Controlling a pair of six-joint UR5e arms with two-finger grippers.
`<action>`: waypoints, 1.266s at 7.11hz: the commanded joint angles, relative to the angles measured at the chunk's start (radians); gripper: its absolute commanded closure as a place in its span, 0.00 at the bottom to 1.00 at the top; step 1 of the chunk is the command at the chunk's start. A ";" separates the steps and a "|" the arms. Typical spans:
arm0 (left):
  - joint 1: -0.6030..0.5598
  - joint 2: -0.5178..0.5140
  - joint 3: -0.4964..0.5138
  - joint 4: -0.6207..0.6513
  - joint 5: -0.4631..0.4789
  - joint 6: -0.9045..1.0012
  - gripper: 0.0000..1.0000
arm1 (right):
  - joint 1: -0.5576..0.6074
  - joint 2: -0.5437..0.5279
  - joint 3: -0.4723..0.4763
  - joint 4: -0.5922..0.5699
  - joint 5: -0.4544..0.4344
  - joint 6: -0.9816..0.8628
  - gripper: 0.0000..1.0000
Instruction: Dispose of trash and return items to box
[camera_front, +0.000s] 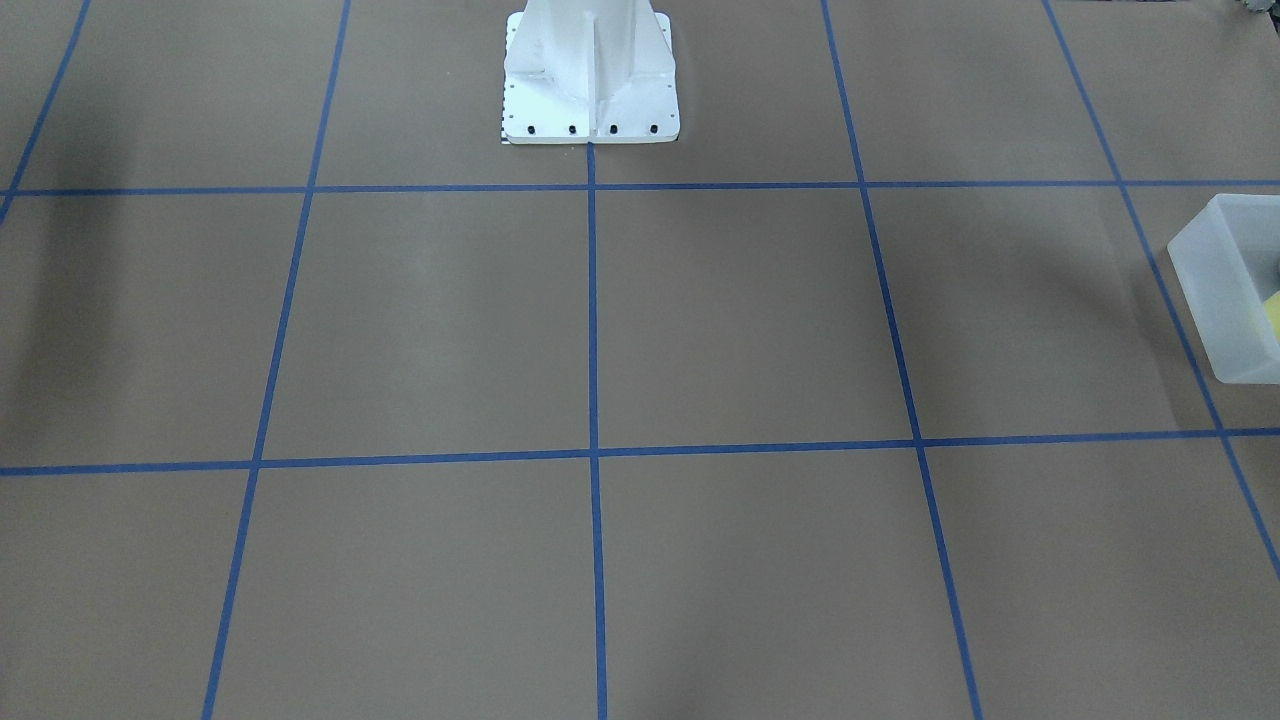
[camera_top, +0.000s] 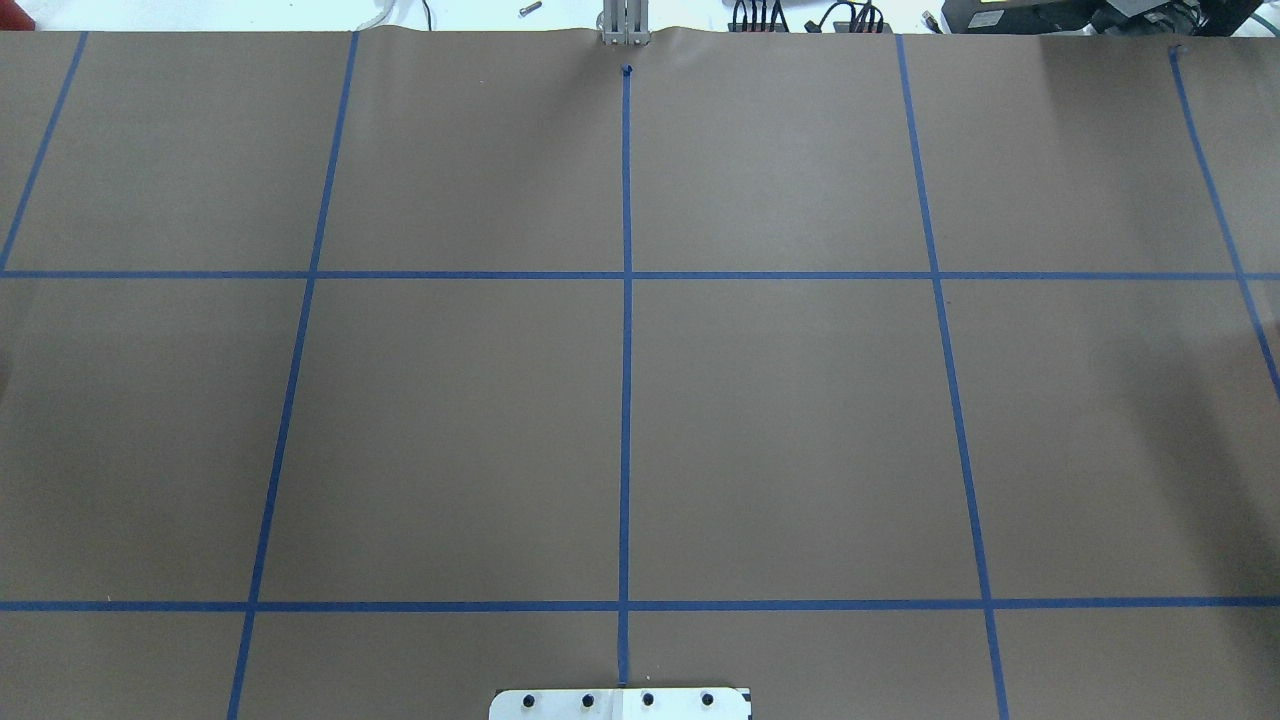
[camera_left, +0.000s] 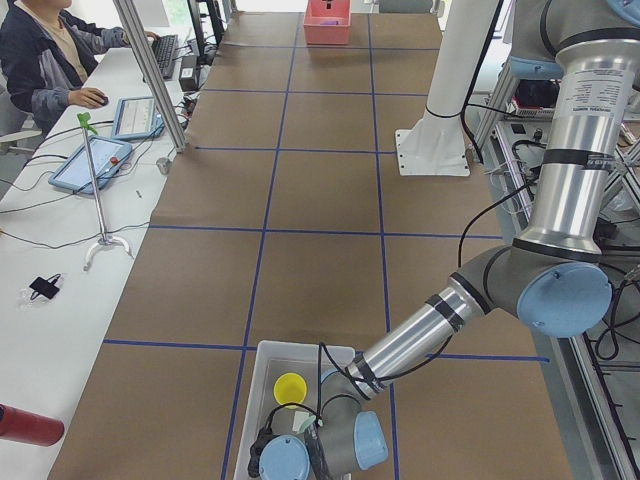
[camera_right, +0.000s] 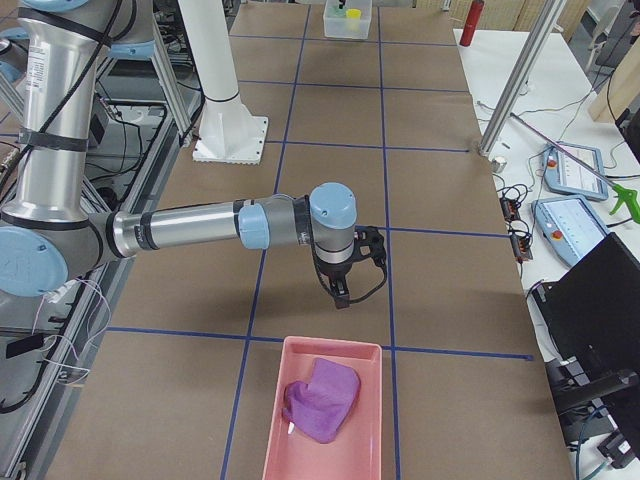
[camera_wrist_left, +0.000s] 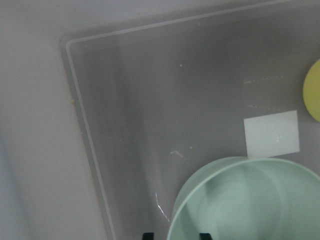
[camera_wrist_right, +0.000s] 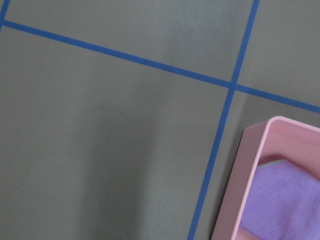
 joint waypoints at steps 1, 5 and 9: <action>0.003 -0.009 -0.066 0.013 -0.023 -0.053 0.02 | 0.000 -0.001 0.015 -0.001 -0.001 0.000 0.00; -0.005 -0.001 -0.471 0.425 -0.057 -0.055 0.02 | 0.000 0.002 0.016 -0.001 -0.007 0.000 0.00; -0.006 0.025 -0.921 0.734 -0.042 -0.227 0.02 | -0.001 0.022 0.026 0.001 -0.006 0.023 0.00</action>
